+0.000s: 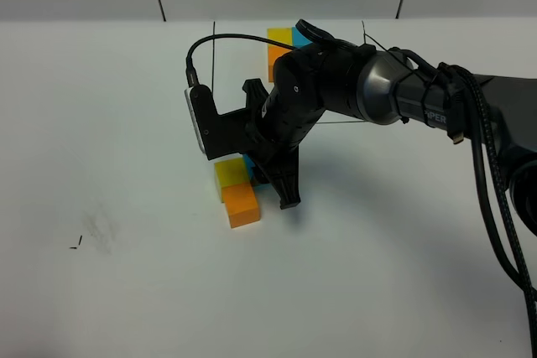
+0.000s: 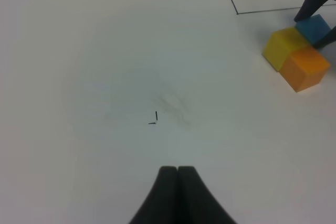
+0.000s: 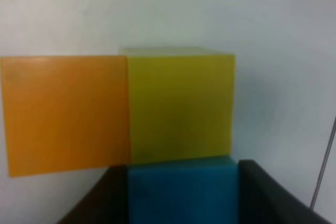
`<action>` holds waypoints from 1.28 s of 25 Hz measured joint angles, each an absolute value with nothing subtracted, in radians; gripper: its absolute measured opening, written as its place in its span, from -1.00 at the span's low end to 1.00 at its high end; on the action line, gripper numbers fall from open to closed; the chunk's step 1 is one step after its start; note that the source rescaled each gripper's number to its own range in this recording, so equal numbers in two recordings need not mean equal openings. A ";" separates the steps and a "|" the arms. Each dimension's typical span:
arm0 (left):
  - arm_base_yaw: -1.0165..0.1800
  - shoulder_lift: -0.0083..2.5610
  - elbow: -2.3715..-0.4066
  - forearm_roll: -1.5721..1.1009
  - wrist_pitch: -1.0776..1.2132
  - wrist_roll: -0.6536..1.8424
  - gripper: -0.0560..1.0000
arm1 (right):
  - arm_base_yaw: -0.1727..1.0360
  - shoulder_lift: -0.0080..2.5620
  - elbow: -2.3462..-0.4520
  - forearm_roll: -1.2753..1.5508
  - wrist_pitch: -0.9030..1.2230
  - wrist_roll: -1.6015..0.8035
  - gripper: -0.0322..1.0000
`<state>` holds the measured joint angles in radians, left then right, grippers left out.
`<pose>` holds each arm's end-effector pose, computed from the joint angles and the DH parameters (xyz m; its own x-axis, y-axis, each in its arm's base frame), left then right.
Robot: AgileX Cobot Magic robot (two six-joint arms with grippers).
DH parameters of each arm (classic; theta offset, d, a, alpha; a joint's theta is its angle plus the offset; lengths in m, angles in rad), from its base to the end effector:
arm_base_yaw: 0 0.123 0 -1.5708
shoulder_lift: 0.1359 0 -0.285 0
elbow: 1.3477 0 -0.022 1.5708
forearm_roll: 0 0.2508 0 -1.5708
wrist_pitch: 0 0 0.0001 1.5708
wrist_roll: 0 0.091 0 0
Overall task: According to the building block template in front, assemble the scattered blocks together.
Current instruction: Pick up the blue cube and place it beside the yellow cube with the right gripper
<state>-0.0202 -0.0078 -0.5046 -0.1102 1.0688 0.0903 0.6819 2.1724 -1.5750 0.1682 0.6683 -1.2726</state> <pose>-0.0074 -0.0086 0.2783 -0.4455 0.0459 -0.8941 0.1228 0.9924 -0.0102 0.3483 0.2950 0.1472 0.2994 -0.9210 -0.2491 -0.9248 -0.2159 -0.3133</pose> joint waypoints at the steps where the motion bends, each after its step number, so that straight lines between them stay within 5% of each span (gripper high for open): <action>1: -0.020 -0.008 -0.505 -0.110 1.069 0.090 -0.89 | 0.682 2.172 -1.575 0.168 0.664 -1.274 0.07; 32: -0.020 -0.008 -0.505 -0.110 1.069 0.090 -0.89 | 0.682 2.195 -1.578 0.195 0.621 -1.278 0.07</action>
<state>-0.0202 -0.0078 -0.5046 -0.1102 1.0688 0.0903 0.6819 2.1950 -1.5785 0.1950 0.6209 -1.2775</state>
